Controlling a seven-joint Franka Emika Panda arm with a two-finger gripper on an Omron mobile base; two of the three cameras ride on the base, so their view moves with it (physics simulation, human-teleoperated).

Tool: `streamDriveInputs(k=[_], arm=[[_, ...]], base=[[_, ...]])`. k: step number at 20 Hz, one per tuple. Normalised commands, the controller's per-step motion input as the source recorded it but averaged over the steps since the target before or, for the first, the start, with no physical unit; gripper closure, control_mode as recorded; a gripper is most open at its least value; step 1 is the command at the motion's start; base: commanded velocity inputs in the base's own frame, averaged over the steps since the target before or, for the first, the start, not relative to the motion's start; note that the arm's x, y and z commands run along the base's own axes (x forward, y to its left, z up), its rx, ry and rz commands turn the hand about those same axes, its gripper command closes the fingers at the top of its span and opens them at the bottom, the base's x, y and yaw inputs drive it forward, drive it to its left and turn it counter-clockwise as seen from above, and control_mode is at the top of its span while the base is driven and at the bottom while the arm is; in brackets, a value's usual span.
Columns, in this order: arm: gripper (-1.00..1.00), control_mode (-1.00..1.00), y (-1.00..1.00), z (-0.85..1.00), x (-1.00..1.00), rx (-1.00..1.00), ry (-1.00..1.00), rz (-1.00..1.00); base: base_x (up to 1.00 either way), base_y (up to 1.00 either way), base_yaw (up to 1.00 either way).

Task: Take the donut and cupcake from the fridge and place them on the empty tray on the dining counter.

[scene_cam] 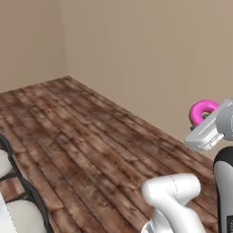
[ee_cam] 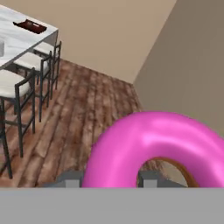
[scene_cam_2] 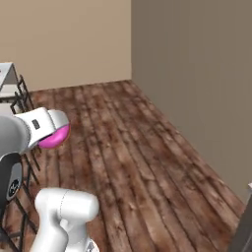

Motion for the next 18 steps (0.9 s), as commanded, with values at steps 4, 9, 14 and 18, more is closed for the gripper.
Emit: streamDriveInputs(k=[4,9,14,18], arm=[[1.00,1.00,0.00,0.00,0.00,0.00,0.00,0.00],[1.00,1.00,0.00,0.00,0.00,0.00,0.00,0.00],[1.00,1.00,0.00,0.00,0.00,0.00,0.00,0.00],[1.00,1.00,0.00,0.00,0.00,0.00,0.00,0.00]], base=[[1.00,0.00,0.57],[1.00,0.00,0.49],[1.00,-0.08,0.44],[1.00,-0.30,0.38]])
